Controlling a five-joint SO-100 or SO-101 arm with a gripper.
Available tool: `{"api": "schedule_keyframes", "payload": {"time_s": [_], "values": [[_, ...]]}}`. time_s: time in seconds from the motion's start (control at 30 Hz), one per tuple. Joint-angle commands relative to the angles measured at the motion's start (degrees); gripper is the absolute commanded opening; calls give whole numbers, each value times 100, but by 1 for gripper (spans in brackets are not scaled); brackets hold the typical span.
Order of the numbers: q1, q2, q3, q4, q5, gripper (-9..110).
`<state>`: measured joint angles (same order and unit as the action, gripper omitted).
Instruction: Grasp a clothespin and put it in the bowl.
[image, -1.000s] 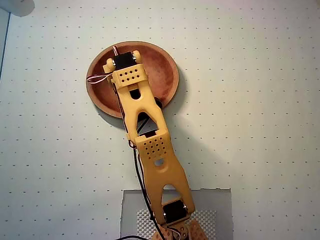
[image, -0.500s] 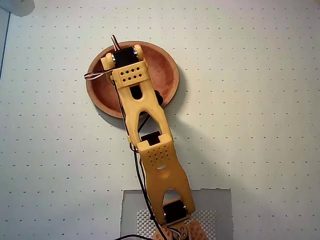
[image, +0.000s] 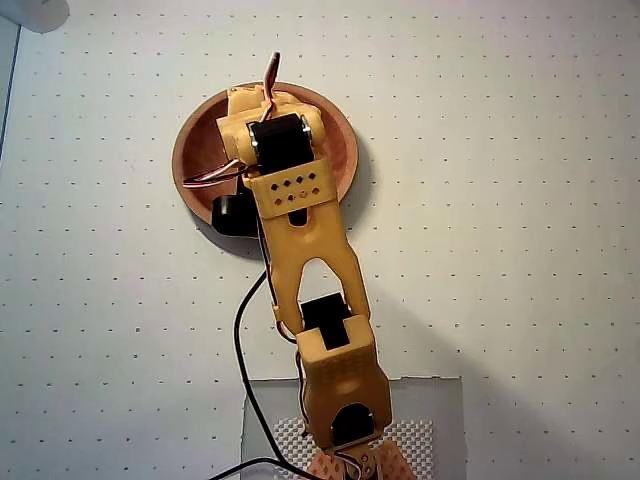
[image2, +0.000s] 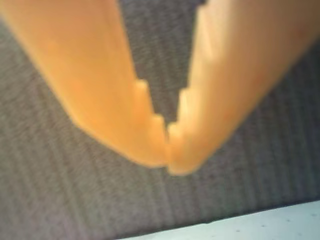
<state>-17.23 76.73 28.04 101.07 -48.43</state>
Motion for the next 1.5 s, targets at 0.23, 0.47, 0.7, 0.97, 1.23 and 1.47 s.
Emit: {"api": "schedule_keyframes", "payload": {"time_s": [0.23,0.47,0.7,0.97,1.23,1.47], "values": [[650,2039,-589,-378,3437,-3],[1775,2127,-598,-686,5124,-3],[2162,2136,-589,-633,5300,-3],[2232,2136,-580,-483,5282,-3],[2013,3059,343,-589,5273,-3],[1916,5098,3665,-1846,5265,-3]]}}
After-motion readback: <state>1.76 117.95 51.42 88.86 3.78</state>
